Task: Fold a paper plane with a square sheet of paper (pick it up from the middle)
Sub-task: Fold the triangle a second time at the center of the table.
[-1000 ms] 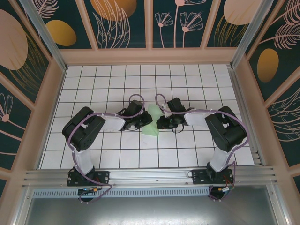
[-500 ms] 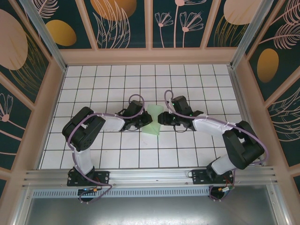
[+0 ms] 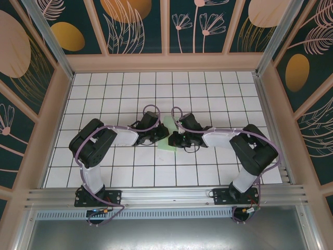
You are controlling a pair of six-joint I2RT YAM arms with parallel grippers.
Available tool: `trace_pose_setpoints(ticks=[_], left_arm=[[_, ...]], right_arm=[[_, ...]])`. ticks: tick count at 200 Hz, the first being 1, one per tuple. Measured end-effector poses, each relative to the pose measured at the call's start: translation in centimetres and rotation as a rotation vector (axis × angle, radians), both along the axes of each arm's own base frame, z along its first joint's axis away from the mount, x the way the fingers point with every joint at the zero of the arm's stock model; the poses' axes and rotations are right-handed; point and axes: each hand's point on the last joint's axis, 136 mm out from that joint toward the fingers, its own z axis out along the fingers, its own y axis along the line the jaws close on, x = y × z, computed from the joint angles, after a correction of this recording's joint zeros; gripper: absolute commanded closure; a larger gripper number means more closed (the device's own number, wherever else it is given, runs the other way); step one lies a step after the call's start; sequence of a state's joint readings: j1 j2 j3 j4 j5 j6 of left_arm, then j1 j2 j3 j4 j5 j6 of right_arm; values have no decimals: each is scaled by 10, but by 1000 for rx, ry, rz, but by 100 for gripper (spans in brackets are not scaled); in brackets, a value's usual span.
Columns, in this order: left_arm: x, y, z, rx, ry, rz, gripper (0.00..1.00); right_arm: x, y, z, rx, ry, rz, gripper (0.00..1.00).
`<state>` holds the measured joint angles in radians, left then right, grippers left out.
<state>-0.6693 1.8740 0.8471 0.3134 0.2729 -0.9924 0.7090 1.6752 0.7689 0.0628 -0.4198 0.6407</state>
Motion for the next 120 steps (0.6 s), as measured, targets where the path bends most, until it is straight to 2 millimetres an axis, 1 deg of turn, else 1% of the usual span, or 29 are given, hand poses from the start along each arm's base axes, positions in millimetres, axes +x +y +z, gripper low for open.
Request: trace_pose_setpoints(ticks=[43, 93, 120], left_arm=[[0, 0, 0, 0, -2, -5, 87], [0, 0, 0, 2, -5, -8, 87], [0, 0, 0, 3, -6, -10, 87]], right_arm=[[-1, -2, -5, -18, 16, -4, 88], [0, -3, -6, -23, 12, -3, 85], [-3, -3, -5, -37, 18, 8, 84]])
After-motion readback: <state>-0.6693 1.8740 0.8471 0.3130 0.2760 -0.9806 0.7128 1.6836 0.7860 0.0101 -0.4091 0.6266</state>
